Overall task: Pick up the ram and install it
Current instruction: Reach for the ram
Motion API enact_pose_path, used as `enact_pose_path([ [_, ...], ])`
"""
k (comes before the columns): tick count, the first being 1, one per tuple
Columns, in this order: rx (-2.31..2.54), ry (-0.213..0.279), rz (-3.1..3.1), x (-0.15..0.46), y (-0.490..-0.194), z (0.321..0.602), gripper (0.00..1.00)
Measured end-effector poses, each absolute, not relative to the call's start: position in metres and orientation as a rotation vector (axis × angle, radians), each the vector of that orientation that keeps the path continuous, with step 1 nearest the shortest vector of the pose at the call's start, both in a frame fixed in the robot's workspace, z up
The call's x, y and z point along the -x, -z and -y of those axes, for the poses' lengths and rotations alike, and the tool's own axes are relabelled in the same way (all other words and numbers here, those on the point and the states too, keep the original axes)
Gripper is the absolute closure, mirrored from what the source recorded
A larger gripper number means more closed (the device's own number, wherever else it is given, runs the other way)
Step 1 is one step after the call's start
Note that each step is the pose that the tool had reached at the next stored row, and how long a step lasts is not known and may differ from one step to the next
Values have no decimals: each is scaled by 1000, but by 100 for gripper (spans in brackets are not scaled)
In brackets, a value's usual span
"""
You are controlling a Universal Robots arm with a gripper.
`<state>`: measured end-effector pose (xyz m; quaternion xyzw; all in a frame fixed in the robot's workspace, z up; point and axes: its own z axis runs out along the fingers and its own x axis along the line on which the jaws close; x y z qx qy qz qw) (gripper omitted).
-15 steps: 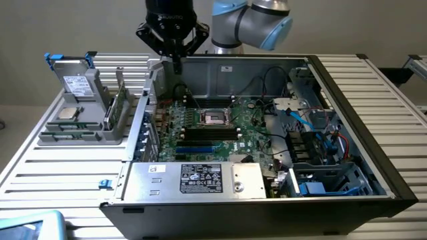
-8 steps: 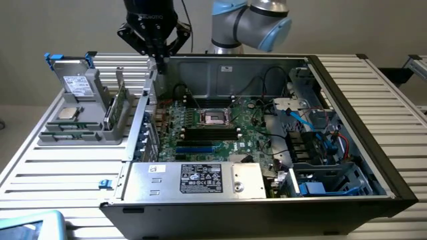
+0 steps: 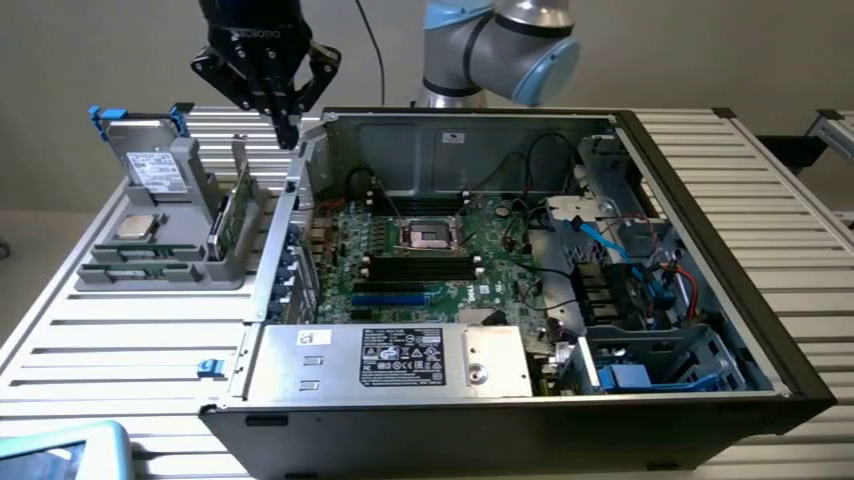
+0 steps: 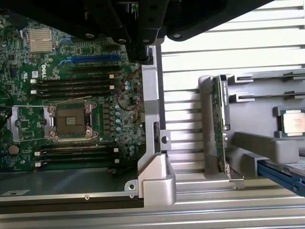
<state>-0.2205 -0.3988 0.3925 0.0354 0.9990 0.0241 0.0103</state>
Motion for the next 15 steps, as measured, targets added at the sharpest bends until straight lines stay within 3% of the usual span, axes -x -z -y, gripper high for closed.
enact_pose_path([
  [15,-110,-75,-3118,288,-392,399,89],
])
